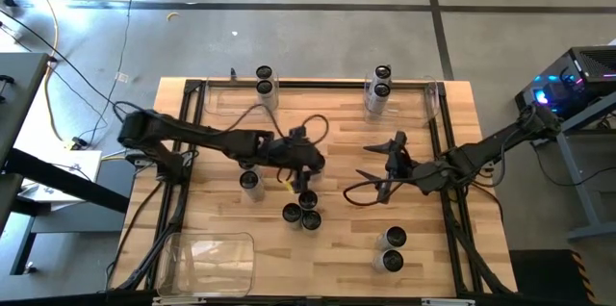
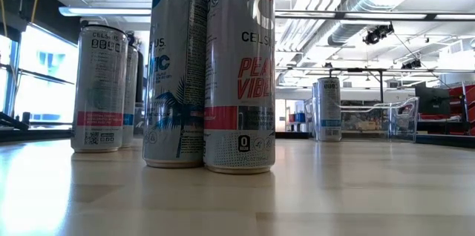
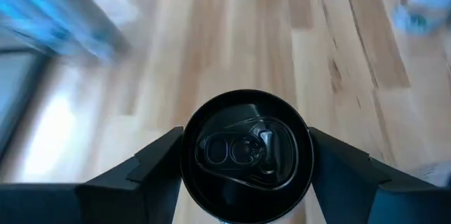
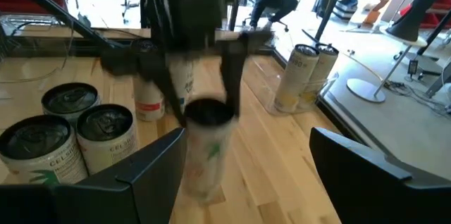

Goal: Sort soda cans
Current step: Put the white-pink soda can into the bottom left transparent bin

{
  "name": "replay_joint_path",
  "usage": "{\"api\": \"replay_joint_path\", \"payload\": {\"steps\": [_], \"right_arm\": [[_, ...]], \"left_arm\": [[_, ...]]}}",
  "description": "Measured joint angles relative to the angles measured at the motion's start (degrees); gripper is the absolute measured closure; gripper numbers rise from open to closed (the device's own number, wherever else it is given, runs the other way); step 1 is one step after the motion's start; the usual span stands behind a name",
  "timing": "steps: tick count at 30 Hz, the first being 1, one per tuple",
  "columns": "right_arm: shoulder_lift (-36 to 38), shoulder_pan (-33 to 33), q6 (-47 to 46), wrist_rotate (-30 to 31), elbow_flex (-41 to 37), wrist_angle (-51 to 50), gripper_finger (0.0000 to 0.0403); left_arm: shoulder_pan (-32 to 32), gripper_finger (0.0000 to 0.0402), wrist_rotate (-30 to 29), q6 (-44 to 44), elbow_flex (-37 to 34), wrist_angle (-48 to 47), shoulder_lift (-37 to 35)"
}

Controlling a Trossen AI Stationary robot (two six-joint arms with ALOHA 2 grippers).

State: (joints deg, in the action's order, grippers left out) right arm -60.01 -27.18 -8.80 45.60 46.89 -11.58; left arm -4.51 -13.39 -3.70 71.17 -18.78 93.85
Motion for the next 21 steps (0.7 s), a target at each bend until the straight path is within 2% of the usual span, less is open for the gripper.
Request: {"api": "replay_joint_path", "payload": {"steps": [6,11,21], "right_arm": [[0.0,0.0,-0.82,0.03,0.0,-0.23,0.0107],[0.0,0.0,-1.48,0.07,0.0,-0.04,0.0107],[0.0,0.02,-3.04,0.68,0.0,0.99,0.0107]], "left_arm": [[-2.65,0.0159,-5.12,-1.49,2.0,-2.26,-9.04],[-6.76,0.0159,-5.18,-2.5,7.61,-5.0,-14.51],[-21.01,0.0159,-4.77,4.31,21.6,-24.01,-11.18]]}}
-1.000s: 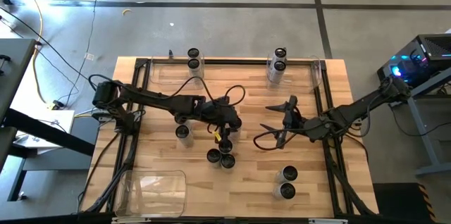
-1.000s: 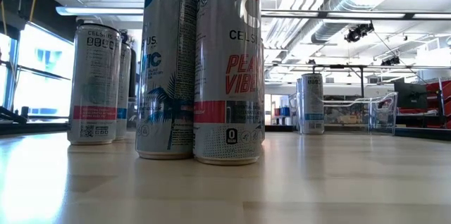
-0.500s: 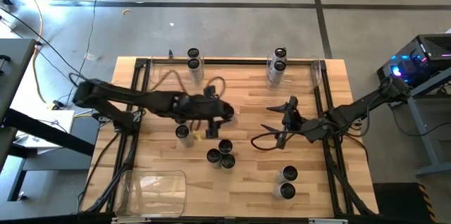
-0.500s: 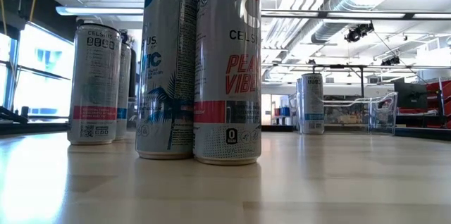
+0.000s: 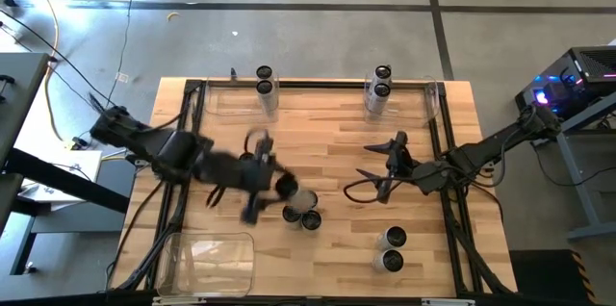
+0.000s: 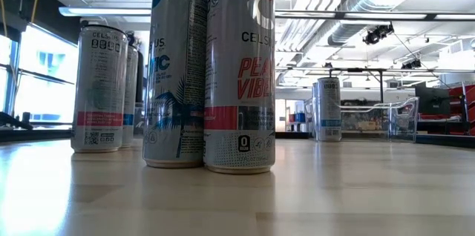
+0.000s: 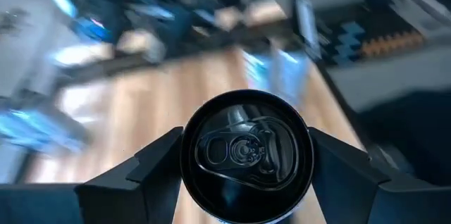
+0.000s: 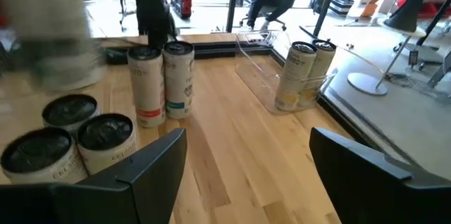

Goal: Sort soda cans
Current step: Put the white-pink soda can into the bottom left transparent bin

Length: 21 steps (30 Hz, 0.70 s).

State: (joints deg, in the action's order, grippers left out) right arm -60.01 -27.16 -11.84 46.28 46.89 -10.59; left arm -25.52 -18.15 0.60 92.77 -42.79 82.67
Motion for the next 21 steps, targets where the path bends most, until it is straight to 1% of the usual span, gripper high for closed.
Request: {"api": "replay_joint_path", "payload": {"steps": [4,8,12,16,18,21], "right_arm": [[0.0,0.0,-1.38,0.0,0.0,1.41,0.0107],[-0.02,-0.01,-1.1,-0.02,0.0,3.26,0.0107],[-0.02,-0.02,-0.79,-0.02,0.0,4.15,0.0107],[-0.04,0.0,-0.16,-0.03,0.0,4.21,0.0107],[-0.04,0.0,0.08,-0.06,0.0,4.17,0.0107],[-0.04,0.0,0.26,-0.07,0.0,4.08,0.0107]], "left_arm": [[-7.4,0.0159,0.12,5.56,5.24,-9.23,2.17],[-13.88,0.0159,-0.33,14.44,8.93,-10.85,2.97],[-18.95,0.0159,-0.77,27.64,8.98,-15.78,3.95],[-23.4,0.0159,-5.94,42.33,8.92,-26.56,5.3],[-25.09,0.0159,-8.29,48.04,7.43,-29.59,6.34],[-27.4,0.0159,-10.03,56.43,3.53,-30.38,7.04]]}}
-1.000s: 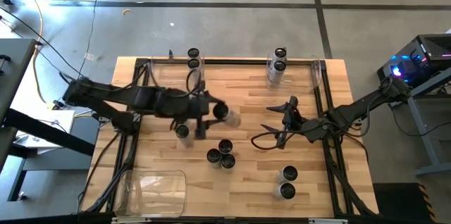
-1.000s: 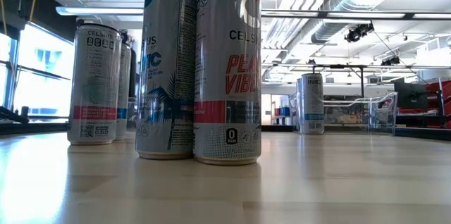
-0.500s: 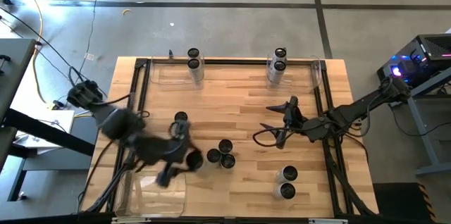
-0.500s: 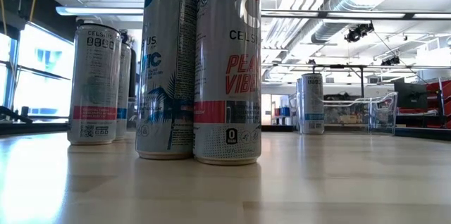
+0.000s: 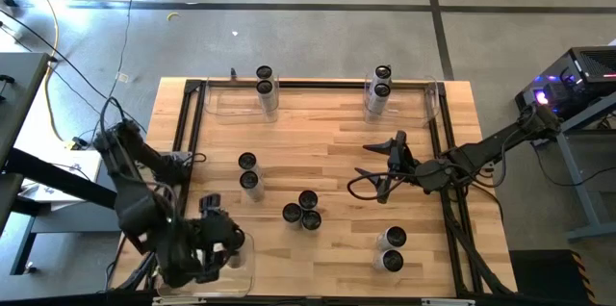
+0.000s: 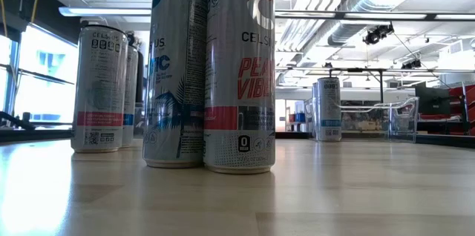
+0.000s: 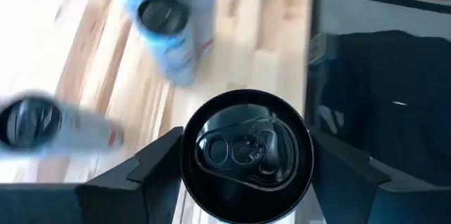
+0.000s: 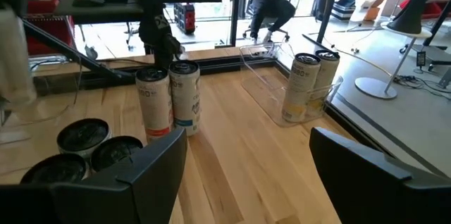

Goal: Sort soda cans
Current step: Put the white-pink soda can into the bottom left transparent bin

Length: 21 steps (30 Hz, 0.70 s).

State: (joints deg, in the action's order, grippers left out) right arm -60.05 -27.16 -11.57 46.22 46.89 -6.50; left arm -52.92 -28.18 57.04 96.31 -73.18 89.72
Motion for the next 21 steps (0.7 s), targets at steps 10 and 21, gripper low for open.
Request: {"api": "replay_joint_path", "payload": {"steps": [10,21], "right_arm": [[0.0,0.0,0.04,-0.17,0.0,0.02,0.0107],[0.0,0.0,-0.11,-0.13,0.0,0.99,0.0107]], "left_arm": [[-9.02,0.0159,-6.01,20.68,-13.13,7.5,-0.07],[-10.57,0.0159,-8.55,14.26,-23.08,24.03,-0.07]]}}
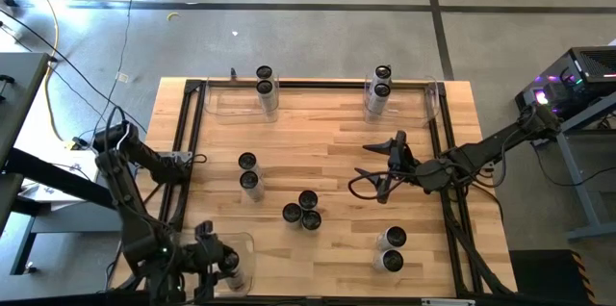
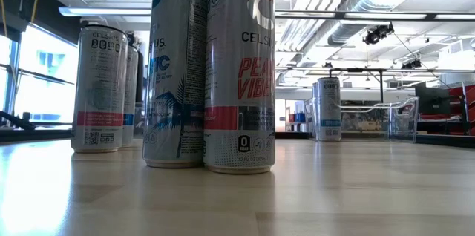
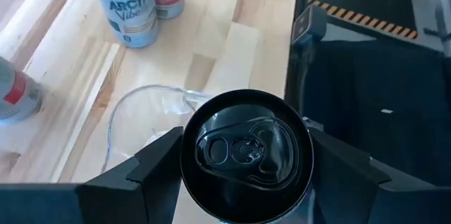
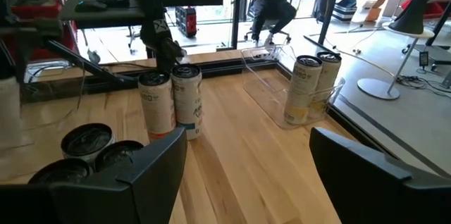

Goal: Sort soda cans
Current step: Put the white-pink soda can into the bottom left transparent bin

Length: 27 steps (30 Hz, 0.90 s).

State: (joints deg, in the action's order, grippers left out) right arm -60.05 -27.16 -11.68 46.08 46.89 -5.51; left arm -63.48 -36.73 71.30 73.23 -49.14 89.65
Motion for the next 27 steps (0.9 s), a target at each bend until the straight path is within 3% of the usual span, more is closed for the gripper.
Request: {"api": "replay_joint_path", "payload": {"steps": [13,18,27], "right_arm": [[-0.02,0.56,-0.46,0.18,0.0,0.48,0.0107],[-0.02,0.92,-0.46,0.18,0.0,1.56,0.0107],[-0.02,0.92,0.11,0.16,0.0,2.75,0.0107]], "left_arm": [[0.48,0.0149,0.22,-7.76,-4.28,7.32,0.0],[0.52,0.0118,1.72,-7.31,-4.28,7.41,0.0],[0.52,0.011,1.56,-6.88,-4.26,10.46,-0.07]]}}
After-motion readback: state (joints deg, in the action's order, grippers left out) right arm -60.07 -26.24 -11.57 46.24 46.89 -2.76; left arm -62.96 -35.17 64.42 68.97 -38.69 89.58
